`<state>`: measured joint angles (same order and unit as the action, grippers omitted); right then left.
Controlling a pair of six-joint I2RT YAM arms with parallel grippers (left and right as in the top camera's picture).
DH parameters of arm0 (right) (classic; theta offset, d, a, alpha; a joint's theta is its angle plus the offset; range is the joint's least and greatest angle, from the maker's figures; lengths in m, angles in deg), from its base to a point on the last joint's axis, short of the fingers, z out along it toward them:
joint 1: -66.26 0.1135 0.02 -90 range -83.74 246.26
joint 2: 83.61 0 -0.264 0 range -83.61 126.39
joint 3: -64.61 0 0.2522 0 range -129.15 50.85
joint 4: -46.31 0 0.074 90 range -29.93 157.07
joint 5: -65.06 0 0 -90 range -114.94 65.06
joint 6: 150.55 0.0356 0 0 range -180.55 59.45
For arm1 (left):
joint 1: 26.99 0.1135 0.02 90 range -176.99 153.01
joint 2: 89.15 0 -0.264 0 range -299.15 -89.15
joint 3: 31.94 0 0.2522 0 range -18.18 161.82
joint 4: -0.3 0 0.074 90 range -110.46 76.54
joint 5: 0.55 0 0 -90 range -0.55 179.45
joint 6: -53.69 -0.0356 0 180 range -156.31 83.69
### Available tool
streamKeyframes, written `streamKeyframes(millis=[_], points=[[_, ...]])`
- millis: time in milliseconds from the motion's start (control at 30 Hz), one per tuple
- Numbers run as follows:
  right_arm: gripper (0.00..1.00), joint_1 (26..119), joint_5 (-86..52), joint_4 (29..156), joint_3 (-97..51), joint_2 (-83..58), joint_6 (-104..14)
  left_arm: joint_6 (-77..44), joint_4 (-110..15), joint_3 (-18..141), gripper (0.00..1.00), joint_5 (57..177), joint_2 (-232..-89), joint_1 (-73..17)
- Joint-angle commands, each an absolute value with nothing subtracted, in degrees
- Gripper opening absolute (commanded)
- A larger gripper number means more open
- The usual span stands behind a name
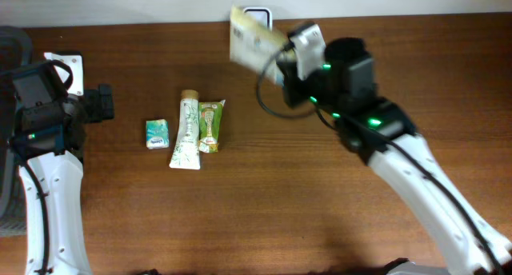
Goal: Scan the item barcode
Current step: 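Lift the snack bag up to the barcode scanner with the right gripper, then move the snack bag right and release it on the table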
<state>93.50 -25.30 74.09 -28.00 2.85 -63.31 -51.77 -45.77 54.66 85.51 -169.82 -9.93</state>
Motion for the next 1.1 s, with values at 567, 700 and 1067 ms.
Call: streamKeyframes(millis=[567,700,1067], points=[[0.04,91.62,-56.73,6.71,-35.28,51.04,-135.35,-52.45,-45.64,55.16,0.99,85.11,-169.05,-9.82],[0.04,91.88,-56.16,7.12,-38.97,51.59,-135.33,-52.45,-45.64,55.16,0.99,85.11,-169.05,-9.82],[0.04,91.47,-55.24,9.74,-39.58,51.90,-135.37,-52.45,-45.62,55.16,0.99,85.11,-169.05,-9.82]])
